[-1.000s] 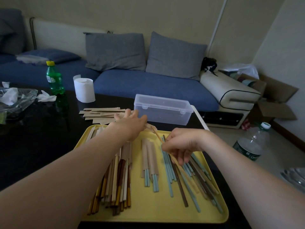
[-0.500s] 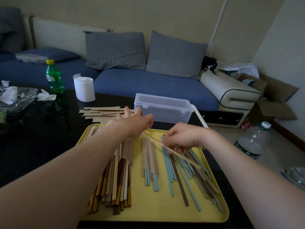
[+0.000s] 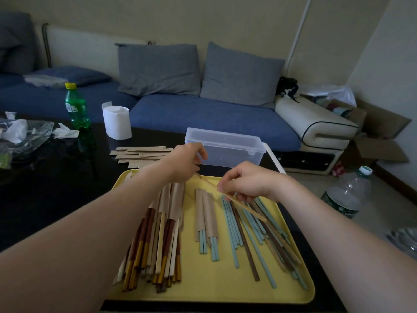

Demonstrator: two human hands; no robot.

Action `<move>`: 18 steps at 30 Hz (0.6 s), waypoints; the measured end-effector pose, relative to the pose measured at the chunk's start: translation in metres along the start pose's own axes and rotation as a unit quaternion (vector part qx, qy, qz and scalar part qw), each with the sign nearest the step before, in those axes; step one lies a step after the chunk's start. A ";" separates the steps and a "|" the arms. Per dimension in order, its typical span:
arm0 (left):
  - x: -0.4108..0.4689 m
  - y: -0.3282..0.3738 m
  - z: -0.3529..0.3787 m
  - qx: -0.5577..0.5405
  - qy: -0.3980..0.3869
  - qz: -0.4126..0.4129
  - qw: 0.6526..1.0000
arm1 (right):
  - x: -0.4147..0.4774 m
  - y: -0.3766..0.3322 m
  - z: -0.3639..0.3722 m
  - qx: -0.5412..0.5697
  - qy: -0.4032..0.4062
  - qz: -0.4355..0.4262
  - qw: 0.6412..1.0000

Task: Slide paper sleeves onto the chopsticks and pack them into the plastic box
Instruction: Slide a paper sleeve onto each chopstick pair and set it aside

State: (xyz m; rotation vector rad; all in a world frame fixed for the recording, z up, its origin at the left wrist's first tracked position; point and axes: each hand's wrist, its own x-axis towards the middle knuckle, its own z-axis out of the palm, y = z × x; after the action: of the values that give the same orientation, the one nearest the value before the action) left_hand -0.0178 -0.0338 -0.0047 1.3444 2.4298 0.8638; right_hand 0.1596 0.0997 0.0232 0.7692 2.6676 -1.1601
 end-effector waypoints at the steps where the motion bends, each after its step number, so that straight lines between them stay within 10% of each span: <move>1: 0.000 0.002 -0.001 -0.022 0.017 0.008 1.000 | 0.001 0.000 0.000 0.015 0.014 -0.006 1.000; 9: -0.003 0.034 -0.003 -0.137 0.130 0.036 0.981 | 0.005 -0.013 0.012 0.293 0.050 0.015 0.955; 18: 0.002 0.048 -0.001 -0.417 0.126 -0.157 0.886 | 0.002 -0.016 0.013 0.259 0.061 -0.007 0.964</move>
State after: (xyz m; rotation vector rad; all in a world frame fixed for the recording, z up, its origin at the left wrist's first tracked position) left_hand 0.0142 -0.0134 0.0244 0.5233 1.9174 1.7736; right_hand 0.1491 0.0820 0.0239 0.9142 2.4794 -1.9087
